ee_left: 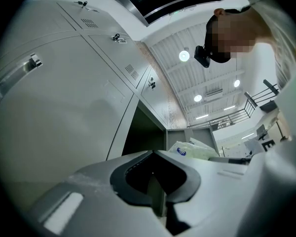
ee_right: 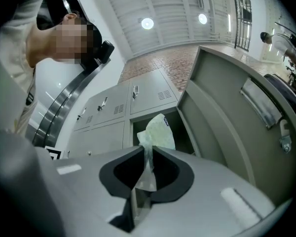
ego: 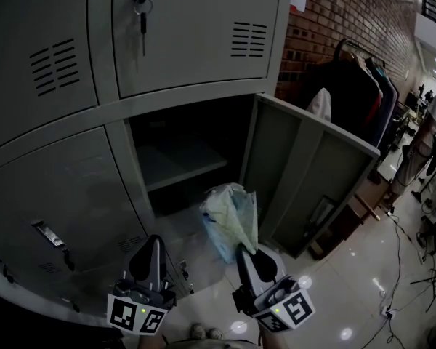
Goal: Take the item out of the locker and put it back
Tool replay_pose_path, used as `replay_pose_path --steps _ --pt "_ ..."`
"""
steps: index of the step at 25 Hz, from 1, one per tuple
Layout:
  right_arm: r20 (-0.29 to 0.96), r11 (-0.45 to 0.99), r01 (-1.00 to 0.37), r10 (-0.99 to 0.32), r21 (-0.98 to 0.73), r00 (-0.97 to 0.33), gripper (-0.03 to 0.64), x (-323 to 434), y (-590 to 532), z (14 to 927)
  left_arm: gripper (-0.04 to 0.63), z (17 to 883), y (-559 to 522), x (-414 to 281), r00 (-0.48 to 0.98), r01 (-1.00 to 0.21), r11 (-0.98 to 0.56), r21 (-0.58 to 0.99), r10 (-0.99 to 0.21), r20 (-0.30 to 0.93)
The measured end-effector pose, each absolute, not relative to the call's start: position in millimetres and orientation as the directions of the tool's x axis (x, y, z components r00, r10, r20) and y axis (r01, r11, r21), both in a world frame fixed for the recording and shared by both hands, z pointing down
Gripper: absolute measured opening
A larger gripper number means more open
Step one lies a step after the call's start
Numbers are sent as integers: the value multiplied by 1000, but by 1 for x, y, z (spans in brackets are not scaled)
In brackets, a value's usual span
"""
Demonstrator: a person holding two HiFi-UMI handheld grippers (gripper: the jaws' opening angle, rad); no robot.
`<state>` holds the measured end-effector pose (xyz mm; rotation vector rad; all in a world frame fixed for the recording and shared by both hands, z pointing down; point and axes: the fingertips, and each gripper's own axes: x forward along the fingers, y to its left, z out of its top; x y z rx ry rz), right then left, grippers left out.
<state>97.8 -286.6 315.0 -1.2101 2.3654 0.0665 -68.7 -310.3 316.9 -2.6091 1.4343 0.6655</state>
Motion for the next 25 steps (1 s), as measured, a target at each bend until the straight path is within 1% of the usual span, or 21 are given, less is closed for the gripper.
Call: replay_pose_path --steps 8,14,18,25 --pt "-434 611 -774 -749 -162 -500 34 100 -286 315 3 319 -311 -70 459 -821 -553 141 -787 -413" --pt "-439 617 -762 -751 -199 -494 34 101 -284 316 3 320 -311 -71 456 -818 -553 157 -790 -409" --pt "-424 613 -771 -754 -176 -502 34 102 -284 321 3 320 -312 -71 453 -818 -552 159 -790 -412" --pt "-448 630 -751 -739 -196 -503 35 98 -288 312 3 320 -315 -73 451 -817 -553 166 -791 -414"
